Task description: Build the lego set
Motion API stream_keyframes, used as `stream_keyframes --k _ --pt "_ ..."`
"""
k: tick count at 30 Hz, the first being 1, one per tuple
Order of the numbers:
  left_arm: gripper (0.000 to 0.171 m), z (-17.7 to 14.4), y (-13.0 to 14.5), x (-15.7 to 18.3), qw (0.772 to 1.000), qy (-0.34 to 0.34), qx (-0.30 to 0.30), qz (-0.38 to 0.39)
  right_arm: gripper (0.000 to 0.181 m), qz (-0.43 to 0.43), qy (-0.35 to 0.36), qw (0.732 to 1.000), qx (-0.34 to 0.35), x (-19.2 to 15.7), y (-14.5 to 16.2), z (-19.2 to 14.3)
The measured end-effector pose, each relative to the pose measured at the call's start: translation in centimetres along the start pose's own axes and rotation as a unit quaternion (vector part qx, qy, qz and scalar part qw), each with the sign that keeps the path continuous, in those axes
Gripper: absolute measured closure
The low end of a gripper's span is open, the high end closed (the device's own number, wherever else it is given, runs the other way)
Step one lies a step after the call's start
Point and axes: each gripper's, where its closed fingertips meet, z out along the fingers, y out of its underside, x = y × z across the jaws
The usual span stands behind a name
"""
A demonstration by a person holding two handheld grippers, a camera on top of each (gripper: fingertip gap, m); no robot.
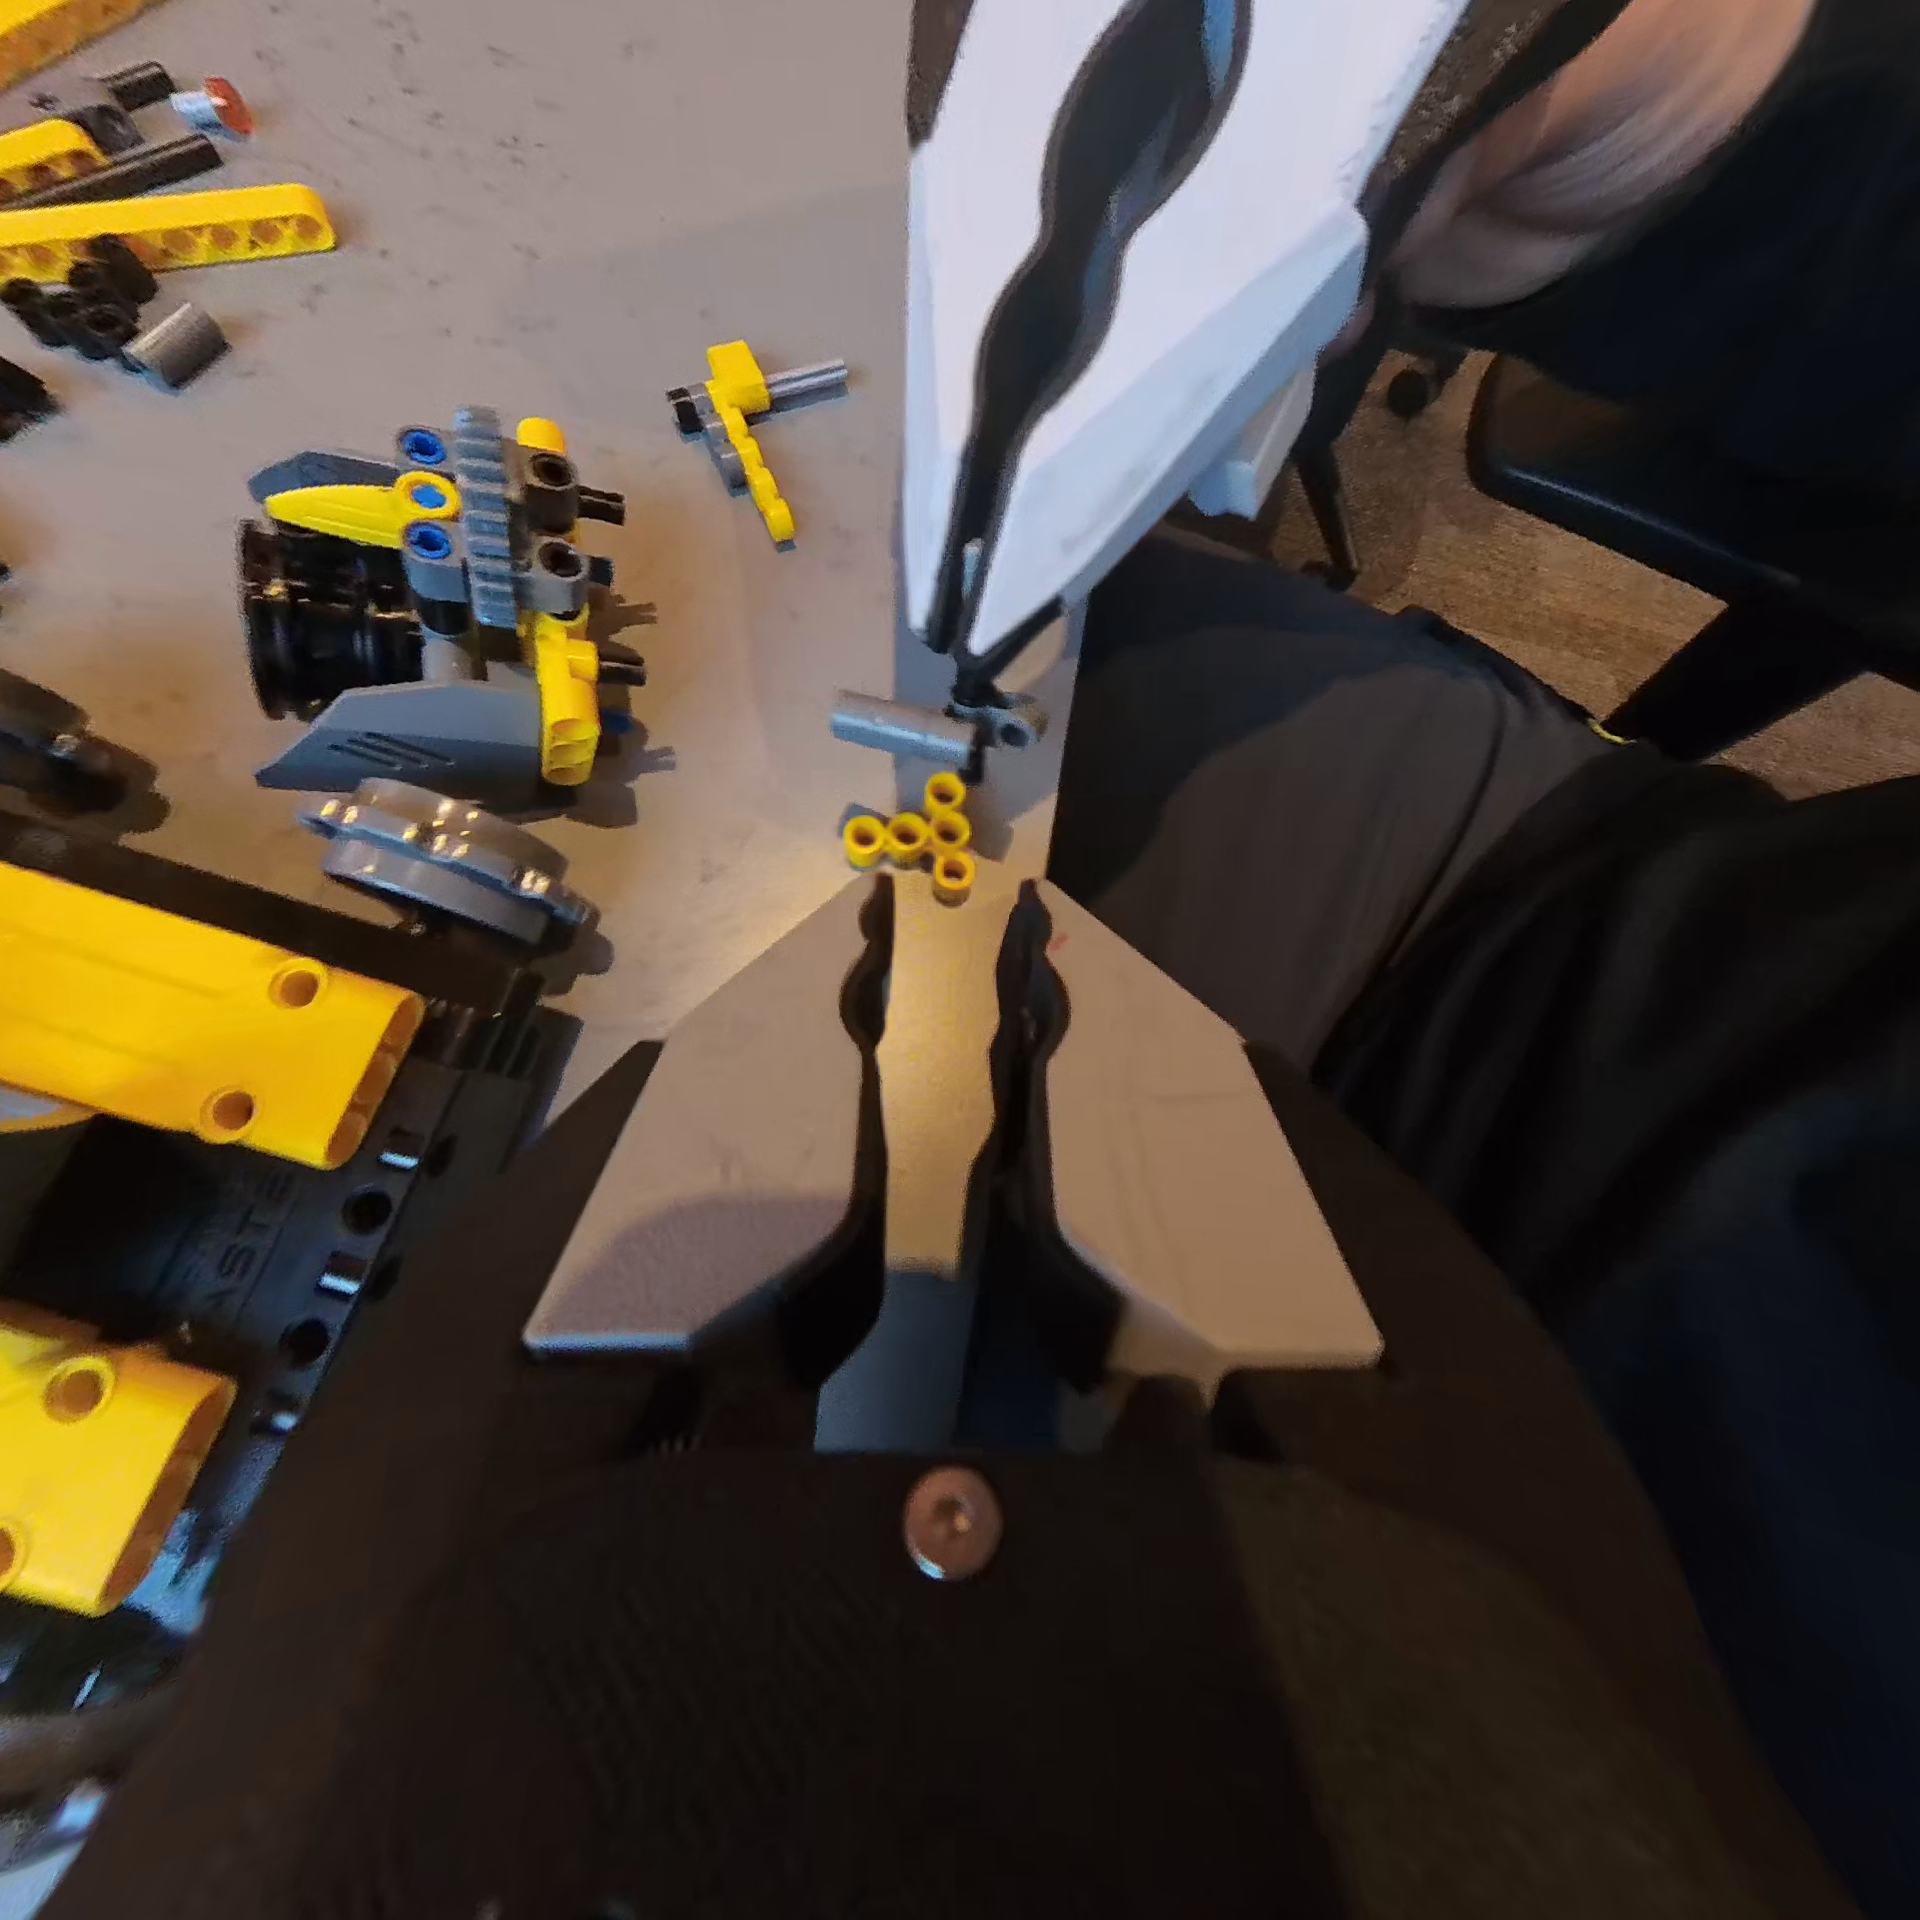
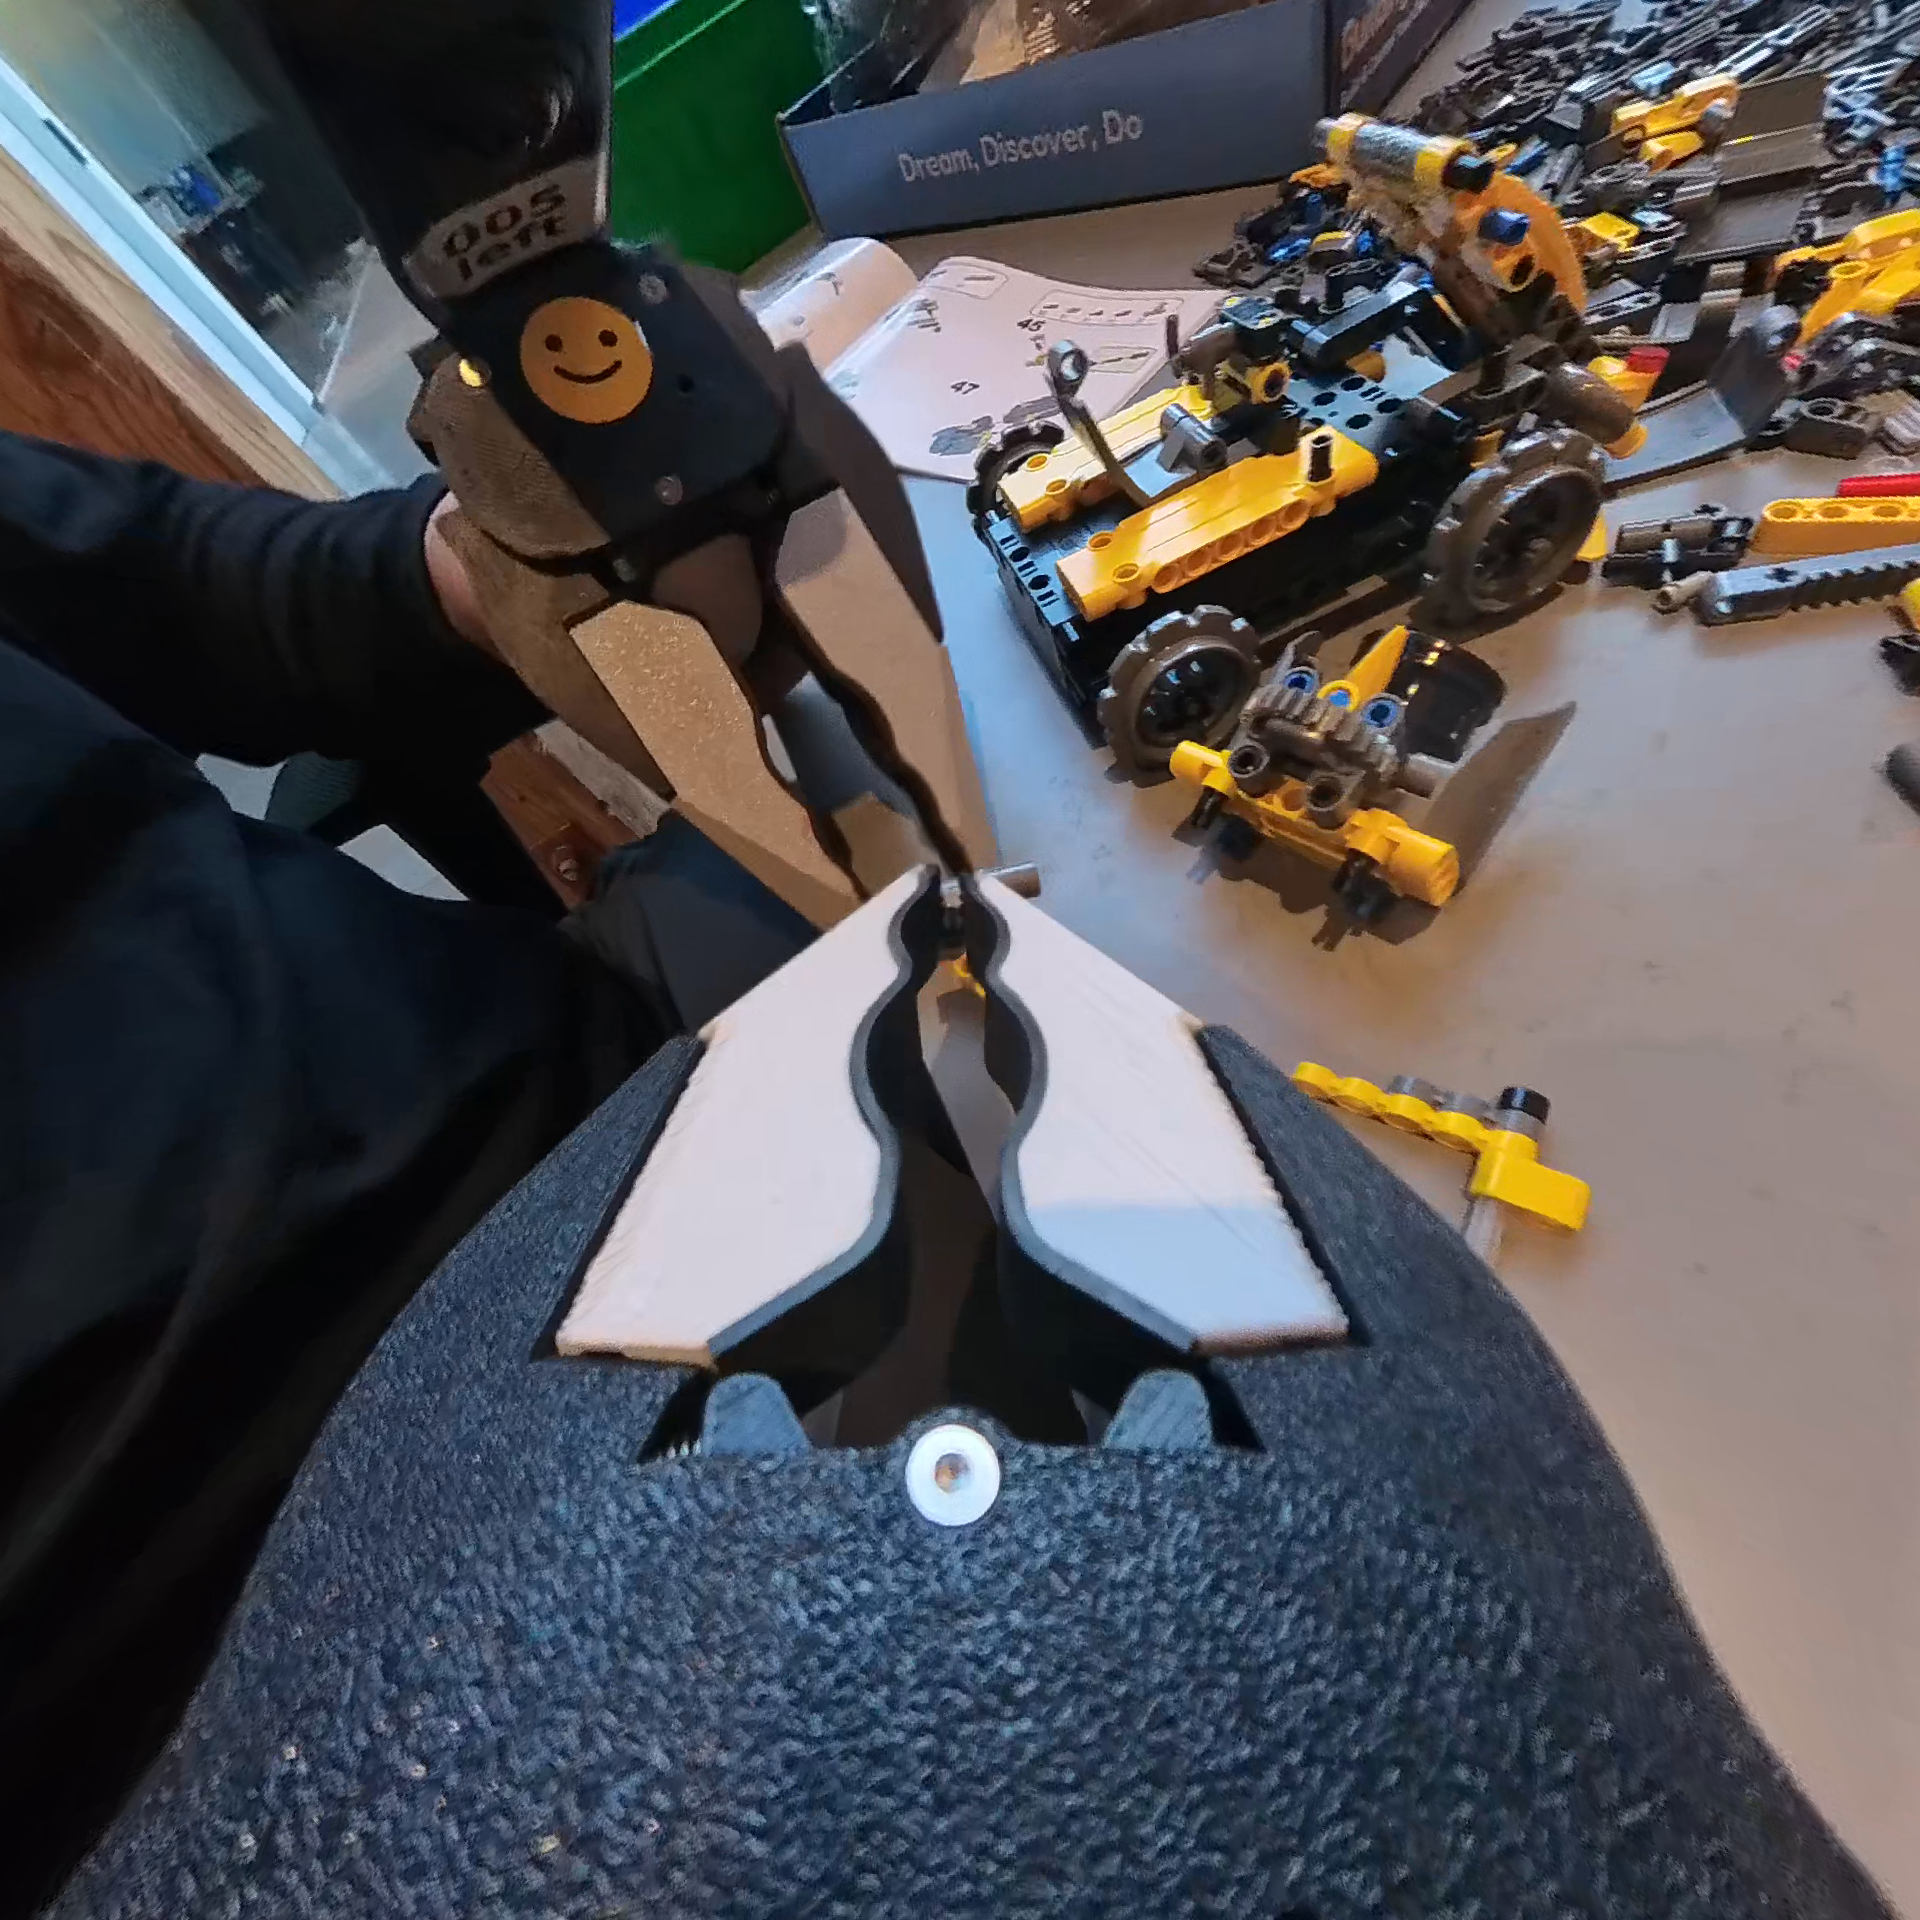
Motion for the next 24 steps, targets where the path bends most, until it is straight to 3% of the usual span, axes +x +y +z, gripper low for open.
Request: stream_keyframes --k 12,16,24 --pt "0.129 -1.4 -2.8 0.5 0.996 0.017 0.062 0.061 0.178 -0.137 -0.035 0.988 -0.068 -1.6 -0.6 0.5" --pt "0.147 -1.2 -2.5 0.0 0.996 0.001 0.067 0.063 0.178 -0.149 -0.046 0.985 -0.077 -1.6 -0.6 0.7" --pt "0.147 -1.3 -2.6 -0.3 0.994 -0.019 0.093 0.052 0.178 -0.175 -0.033 0.982 -0.069 -1.6 -0.9 0.9"
